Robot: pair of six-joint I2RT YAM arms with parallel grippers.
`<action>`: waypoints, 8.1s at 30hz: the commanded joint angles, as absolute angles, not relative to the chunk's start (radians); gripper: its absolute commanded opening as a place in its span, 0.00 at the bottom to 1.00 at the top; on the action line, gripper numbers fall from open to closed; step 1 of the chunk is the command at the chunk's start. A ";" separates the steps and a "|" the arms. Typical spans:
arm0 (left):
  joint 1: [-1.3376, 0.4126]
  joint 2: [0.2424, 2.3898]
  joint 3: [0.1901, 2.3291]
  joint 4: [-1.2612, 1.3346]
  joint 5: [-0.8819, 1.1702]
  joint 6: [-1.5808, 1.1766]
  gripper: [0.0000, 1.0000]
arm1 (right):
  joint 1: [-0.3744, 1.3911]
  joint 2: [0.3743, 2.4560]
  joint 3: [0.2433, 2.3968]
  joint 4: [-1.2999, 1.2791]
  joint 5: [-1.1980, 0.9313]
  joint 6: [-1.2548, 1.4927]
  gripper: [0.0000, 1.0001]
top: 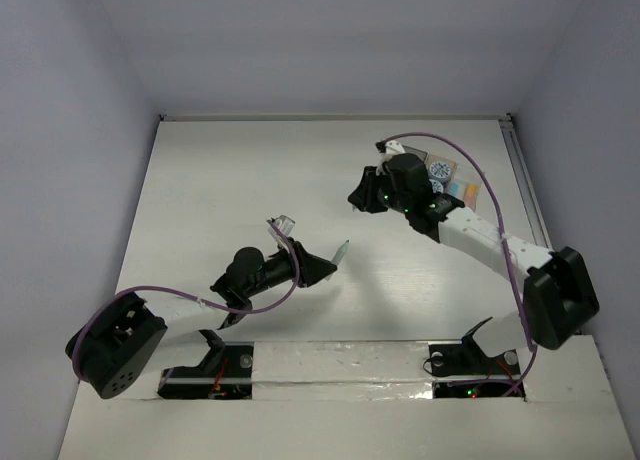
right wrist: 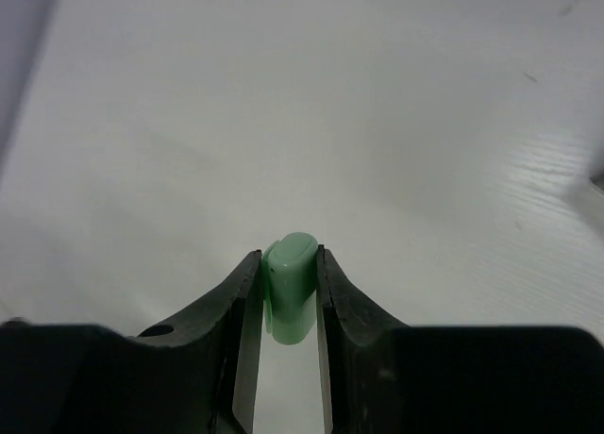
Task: Sort the stationery into containers
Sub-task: Close the pen cap on the pen, then place the pen in the storage box, then reset both arms
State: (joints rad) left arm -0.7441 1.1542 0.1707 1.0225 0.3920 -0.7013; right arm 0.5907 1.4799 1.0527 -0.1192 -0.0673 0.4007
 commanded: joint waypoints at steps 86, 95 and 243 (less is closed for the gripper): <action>-0.764 1.106 0.308 1.031 0.009 -0.532 0.00 | 0.839 1.462 0.796 0.299 0.089 0.808 0.00; -0.764 1.123 0.322 1.023 -0.043 -0.522 0.00 | 0.900 1.456 0.847 0.178 0.228 0.747 0.00; -0.831 0.322 0.400 0.264 -0.127 -0.542 0.99 | -0.077 0.470 0.887 -0.107 -0.313 0.583 0.03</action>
